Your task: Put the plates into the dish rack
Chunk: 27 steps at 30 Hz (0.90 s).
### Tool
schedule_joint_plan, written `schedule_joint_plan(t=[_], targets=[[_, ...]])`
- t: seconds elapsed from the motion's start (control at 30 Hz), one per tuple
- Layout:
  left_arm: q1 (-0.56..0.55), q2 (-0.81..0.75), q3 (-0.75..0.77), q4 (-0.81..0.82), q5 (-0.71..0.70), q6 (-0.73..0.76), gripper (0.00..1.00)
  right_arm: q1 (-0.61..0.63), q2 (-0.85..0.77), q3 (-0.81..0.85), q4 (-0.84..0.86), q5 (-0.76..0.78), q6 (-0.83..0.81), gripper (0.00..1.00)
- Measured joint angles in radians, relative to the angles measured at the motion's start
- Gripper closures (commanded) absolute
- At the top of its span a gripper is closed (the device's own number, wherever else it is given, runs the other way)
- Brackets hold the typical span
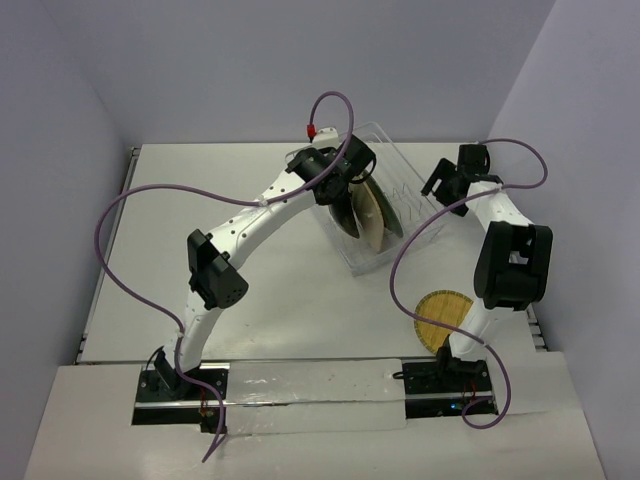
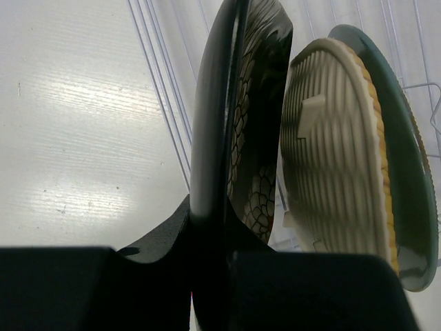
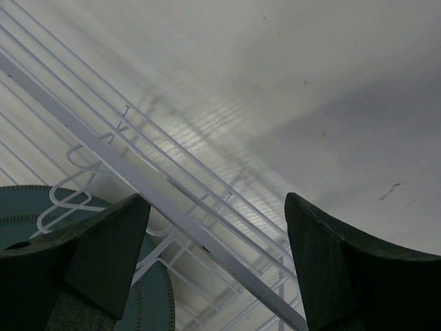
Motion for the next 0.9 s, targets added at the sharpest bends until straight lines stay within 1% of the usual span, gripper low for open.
schedule_joint_plan(t=[0.1, 0.27, 0.43, 0.57, 0.77, 0.9], targets=[[0.000, 0.000, 0.000, 0.000, -0.006, 0.000, 1.00, 0.000, 0.000, -0.012, 0.003, -0.032, 0.003, 0.18], [0.001, 0.000, 0.000, -0.005, -0.016, 0.000, 1.00, 0.000, -0.006, -0.040, 0.017, -0.064, 0.010, 0.21], [0.009, 0.000, 0.005, -0.031, -0.020, -0.008, 1.00, 0.014, -0.053, -0.094, 0.037, -0.082, 0.020, 0.23], [0.025, -0.009, 0.009, -0.071, -0.026, -0.030, 1.00, 0.043, -0.098, -0.143, 0.057, -0.083, 0.039, 0.23], [0.066, -0.055, -0.032, -0.113, -0.065, -0.056, 1.00, 0.081, -0.119, -0.152, 0.065, -0.107, 0.059, 0.23], [0.084, -0.070, -0.033, -0.128, -0.120, 0.006, 1.00, 0.090, -0.119, -0.152, 0.067, -0.112, 0.061, 0.23]])
